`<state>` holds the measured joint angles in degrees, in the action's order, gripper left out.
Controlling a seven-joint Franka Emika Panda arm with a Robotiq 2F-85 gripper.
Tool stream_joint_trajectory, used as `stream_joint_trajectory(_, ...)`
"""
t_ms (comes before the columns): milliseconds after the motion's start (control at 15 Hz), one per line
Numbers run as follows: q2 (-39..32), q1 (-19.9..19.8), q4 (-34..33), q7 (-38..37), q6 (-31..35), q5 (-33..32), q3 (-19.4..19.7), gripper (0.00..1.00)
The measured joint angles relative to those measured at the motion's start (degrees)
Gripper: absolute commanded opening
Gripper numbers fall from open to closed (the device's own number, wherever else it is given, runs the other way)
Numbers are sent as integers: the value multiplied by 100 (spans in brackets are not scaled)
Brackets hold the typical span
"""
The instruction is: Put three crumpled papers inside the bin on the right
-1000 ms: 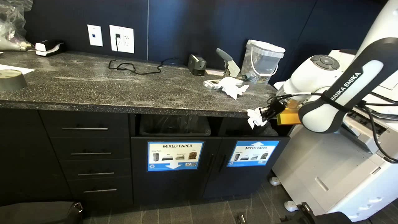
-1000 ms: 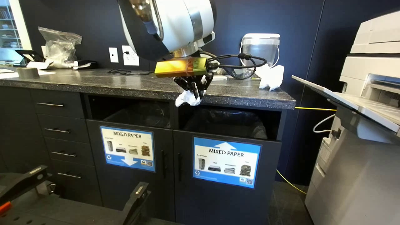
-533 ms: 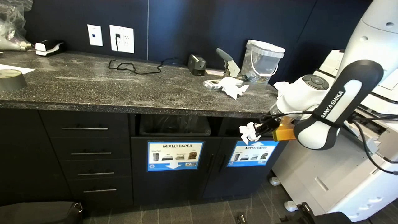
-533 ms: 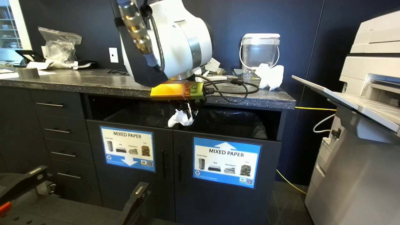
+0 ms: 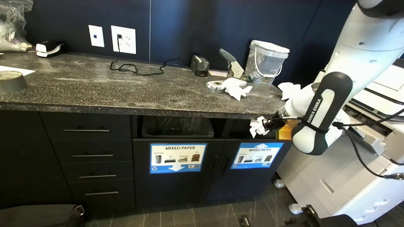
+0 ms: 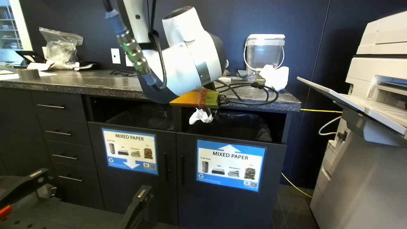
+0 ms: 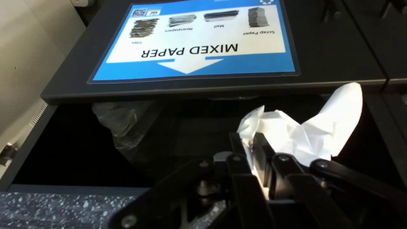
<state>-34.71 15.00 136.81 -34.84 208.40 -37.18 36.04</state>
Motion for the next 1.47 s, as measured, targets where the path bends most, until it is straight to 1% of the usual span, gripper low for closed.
stream_joint_trajectory(133, -406, 107, -32, 26, 281, 455, -14, 15)
stream_joint_trajectory(400, -1228, 189, -207, 35, 739, 1235, -189, 15)
stream_joint_trajectory(533, -1437, -31, -351, 446, 823, 1982, -589, 14)
stream_joint_trajectory(600, -1563, -26, -438, 444, 919, 2139, -610, 14)
stream_joint_trajectory(667, -1618, -179, -525, 655, 958, 2522, -811, 14)
stream_joint_trajectory(800, -1618, -670, -692, 1460, 1049, 3387, -1490, 14)
stream_joint_trajectory(933, -1618, -1150, -889, 1921, 1169, 3754, -1988, 14)
stream_joint_trajectory(1000, -1624, -1287, -957, 2112, 1243, 3901, -2158, 14)
stream_joint_trajectory(1133, -1628, -1585, -1106, 2264, 1308, 3948, -2452, 14)
stream_joint_trajectory(1467, -1823, -2071, -1469, 2396, 1364, 3966, -2987, 14)
